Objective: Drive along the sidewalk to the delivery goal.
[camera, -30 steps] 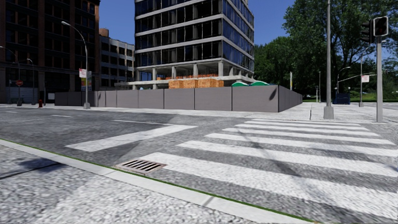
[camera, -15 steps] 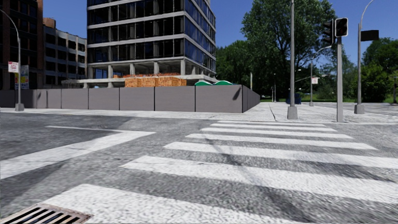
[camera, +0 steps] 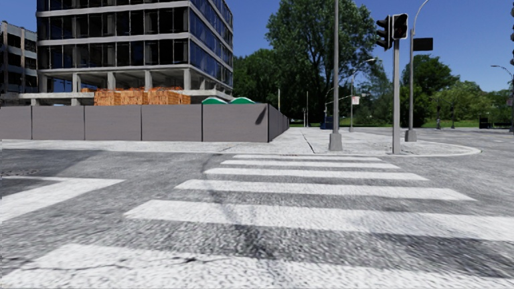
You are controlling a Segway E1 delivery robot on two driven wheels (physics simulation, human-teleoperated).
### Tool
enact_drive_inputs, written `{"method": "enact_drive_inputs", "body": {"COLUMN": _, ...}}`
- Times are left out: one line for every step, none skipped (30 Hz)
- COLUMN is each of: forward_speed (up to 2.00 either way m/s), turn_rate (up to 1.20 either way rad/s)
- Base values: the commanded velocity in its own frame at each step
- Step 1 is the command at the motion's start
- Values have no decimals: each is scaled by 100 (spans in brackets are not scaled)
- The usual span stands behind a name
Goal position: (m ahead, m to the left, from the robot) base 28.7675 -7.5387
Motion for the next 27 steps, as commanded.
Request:
{"method": "enact_drive_inputs", "body": {"forward_speed": 191, "turn_rate": 0}}
{"method": "enact_drive_inputs", "body": {"forward_speed": 191, "turn_rate": 0}}
{"method": "enact_drive_inputs", "body": {"forward_speed": 191, "turn_rate": 0}}
{"method": "enact_drive_inputs", "body": {"forward_speed": 191, "turn_rate": 0}}
{"method": "enact_drive_inputs", "body": {"forward_speed": 191, "turn_rate": 0}}
{"method": "enact_drive_inputs", "body": {"forward_speed": 191, "turn_rate": 0}}
{"method": "enact_drive_inputs", "body": {"forward_speed": 191, "turn_rate": 0}}
{"method": "enact_drive_inputs", "body": {"forward_speed": 191, "turn_rate": -7}}
{"method": "enact_drive_inputs", "body": {"forward_speed": 191, "turn_rate": -116}}
{"method": "enact_drive_inputs", "body": {"forward_speed": 191, "turn_rate": -120}}
{"method": "enact_drive_inputs", "body": {"forward_speed": 191, "turn_rate": -120}}
{"method": "enact_drive_inputs", "body": {"forward_speed": 191, "turn_rate": -120}}
{"method": "enact_drive_inputs", "body": {"forward_speed": 191, "turn_rate": -42}}
{"method": "enact_drive_inputs", "body": {"forward_speed": 191, "turn_rate": -1}}
{"method": "enact_drive_inputs", "body": {"forward_speed": 191, "turn_rate": -1}}
{"method": "enact_drive_inputs", "body": {"forward_speed": 191, "turn_rate": 0}}
{"method": "enact_drive_inputs", "body": {"forward_speed": 191, "turn_rate": 0}}
{"method": "enact_drive_inputs", "body": {"forward_speed": 191, "turn_rate": 0}}
{"method": "enact_drive_inputs", "body": {"forward_speed": 191, "turn_rate": 0}}
{"method": "enact_drive_inputs", "body": {"forward_speed": 191, "turn_rate": 0}}
{"method": "enact_drive_inputs", "body": {"forward_speed": 191, "turn_rate": 0}}
{"method": "enact_drive_inputs", "body": {"forward_speed": 191, "turn_rate": 0}}
{"method": "enact_drive_inputs", "body": {"forward_speed": 191, "turn_rate": 0}}
{"method": "enact_drive_inputs", "body": {"forward_speed": 191, "turn_rate": -8}}
{"method": "enact_drive_inputs", "body": {"forward_speed": 191, "turn_rate": -8}}
{"method": "enact_drive_inputs", "body": {"forward_speed": 191, "turn_rate": -55}}
{"method": "enact_drive_inputs", "body": {"forward_speed": 191, "turn_rate": -100}}
